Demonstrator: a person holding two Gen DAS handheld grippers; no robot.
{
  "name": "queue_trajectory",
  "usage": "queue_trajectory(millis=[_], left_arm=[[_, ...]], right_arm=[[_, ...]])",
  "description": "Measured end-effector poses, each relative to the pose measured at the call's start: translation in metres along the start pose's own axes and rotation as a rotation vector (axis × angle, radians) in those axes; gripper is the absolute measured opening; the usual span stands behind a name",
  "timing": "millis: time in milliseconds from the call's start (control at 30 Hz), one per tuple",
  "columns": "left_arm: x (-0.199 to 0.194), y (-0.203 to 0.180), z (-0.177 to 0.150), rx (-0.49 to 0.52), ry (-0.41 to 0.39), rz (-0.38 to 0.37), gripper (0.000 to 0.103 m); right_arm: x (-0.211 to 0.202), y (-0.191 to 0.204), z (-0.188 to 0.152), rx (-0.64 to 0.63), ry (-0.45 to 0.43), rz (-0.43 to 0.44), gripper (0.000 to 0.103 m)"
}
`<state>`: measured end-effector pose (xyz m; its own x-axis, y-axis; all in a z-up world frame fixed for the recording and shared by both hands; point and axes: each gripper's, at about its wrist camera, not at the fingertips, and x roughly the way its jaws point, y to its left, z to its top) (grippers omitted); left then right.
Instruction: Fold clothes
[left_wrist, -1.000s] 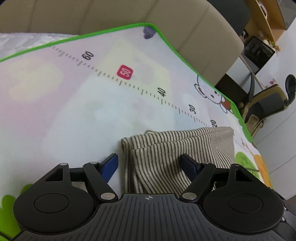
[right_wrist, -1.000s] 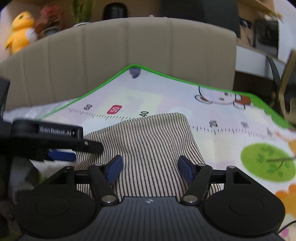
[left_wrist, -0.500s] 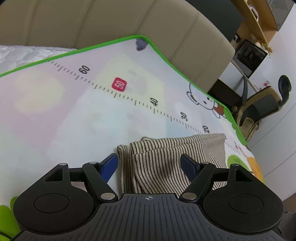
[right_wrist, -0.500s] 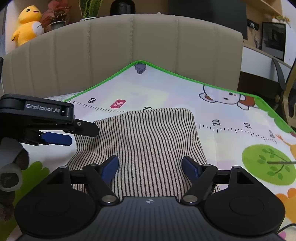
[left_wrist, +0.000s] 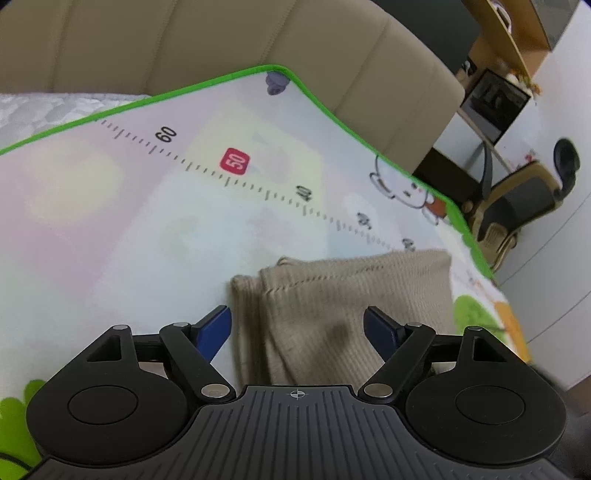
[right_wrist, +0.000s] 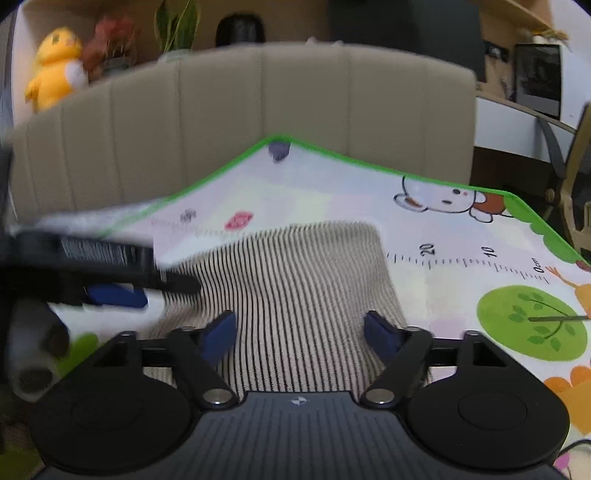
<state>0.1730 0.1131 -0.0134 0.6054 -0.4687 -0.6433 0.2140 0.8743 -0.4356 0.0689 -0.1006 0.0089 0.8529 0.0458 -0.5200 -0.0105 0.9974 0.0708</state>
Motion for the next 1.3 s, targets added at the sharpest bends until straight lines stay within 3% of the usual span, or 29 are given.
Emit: queue_trajectory(millis=[133,233,367,767,1000,1167,1300], left_arm=[[0.004,0.014,-0.007,-0.029,0.016,0.048,0.082],[-0.002,0.014,-0.008,-0.029,-0.004,0.046,0.082],[-0.006,0.006,-0.006,0.008,-0.016,0.039,0.082],[-0.026,-0.005,0.002,0.046,-0.040,-0.002,0.085],[-0.021,-0.003,-0.001,0.039,-0.033,-0.049,0.086],[-0.014,0.010,-0.005,0.007,-0.018,-0.024,0.085],[-0.016,0.020,-0.007,-0.019,-0.023,-0.005,0.085]], right_arm=[[0.003,-0.007,-0.012,0.080,0.040,0.028,0.068],[0.012,-0.009,-0.019,0.066,0.047,0.027,0.075],[0.013,-0.019,-0.015,0.083,0.069,0.056,0.076],[0.009,0.002,-0.004,-0.045,0.114,0.026,0.078],[0.009,0.006,-0.004,-0.049,0.130,0.012,0.079],[0.002,-0.003,-0.004,0.040,0.141,0.026,0.079],[-0.015,-0.014,-0.002,0.265,0.170,0.065,0.079]])
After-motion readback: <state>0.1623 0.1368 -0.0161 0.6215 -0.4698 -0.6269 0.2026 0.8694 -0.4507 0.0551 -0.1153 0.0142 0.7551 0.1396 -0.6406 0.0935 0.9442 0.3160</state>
